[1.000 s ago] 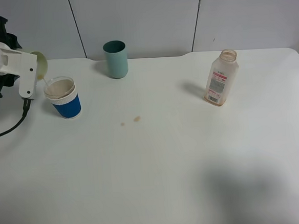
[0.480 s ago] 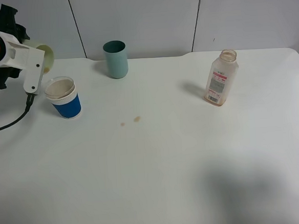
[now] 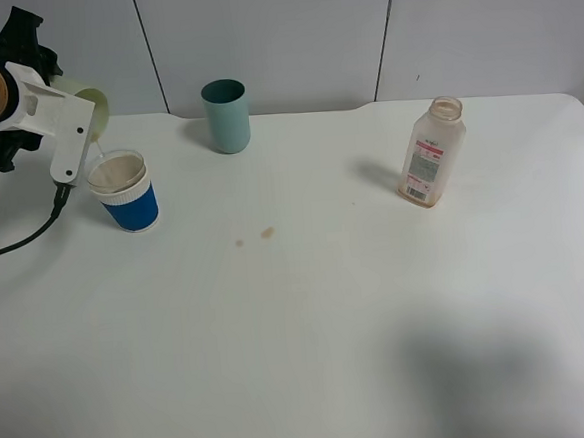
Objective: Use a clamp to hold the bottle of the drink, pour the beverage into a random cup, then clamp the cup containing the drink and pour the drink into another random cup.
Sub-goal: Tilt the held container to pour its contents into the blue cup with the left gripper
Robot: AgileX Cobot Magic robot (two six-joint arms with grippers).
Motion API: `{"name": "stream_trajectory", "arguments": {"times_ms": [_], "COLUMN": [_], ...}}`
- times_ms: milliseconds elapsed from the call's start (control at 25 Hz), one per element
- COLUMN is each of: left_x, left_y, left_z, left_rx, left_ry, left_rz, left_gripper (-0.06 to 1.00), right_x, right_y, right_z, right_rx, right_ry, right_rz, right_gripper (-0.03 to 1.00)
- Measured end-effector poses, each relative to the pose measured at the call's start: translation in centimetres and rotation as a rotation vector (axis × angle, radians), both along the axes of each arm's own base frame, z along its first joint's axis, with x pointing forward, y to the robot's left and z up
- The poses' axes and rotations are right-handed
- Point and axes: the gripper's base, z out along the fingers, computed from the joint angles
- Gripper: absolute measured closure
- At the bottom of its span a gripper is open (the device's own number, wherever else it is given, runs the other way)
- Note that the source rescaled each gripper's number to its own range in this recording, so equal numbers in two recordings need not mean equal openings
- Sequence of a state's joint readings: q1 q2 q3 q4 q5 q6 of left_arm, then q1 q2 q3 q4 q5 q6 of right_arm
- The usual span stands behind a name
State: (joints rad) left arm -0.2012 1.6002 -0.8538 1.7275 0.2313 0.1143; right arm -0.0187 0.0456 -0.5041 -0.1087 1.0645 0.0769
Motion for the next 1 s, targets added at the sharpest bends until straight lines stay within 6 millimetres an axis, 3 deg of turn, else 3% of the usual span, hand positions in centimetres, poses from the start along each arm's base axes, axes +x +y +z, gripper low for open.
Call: {"name": "stream_trajectory", "arguments": {"times_ms": [400, 760, 1000], "left_x": [-0.1, -0.5, -0.5], "left_y": [0.0, -0.5, 0.6], "left_z": [-0.1, -0.4, 1.2], "left_rx": [-0.075, -0.429, -0.765], "left_ry": [0.014, 0.062, 0.021], "left_rz": [0.05, 0.241, 0.346], "left_gripper": [0.94, 0.94, 0.94], "right_x": [0.0, 0.0, 0.0], "right_y": [0.0, 0.0, 0.0], "right_z": [0.0, 0.0, 0.0], "right_rx": [0.0, 0.0, 0.0], "right_ry": [0.0, 0.0, 0.0], "right_rz": [0.0, 0.0, 0.0], "right_gripper": [0.03, 0.03, 0.03]}}
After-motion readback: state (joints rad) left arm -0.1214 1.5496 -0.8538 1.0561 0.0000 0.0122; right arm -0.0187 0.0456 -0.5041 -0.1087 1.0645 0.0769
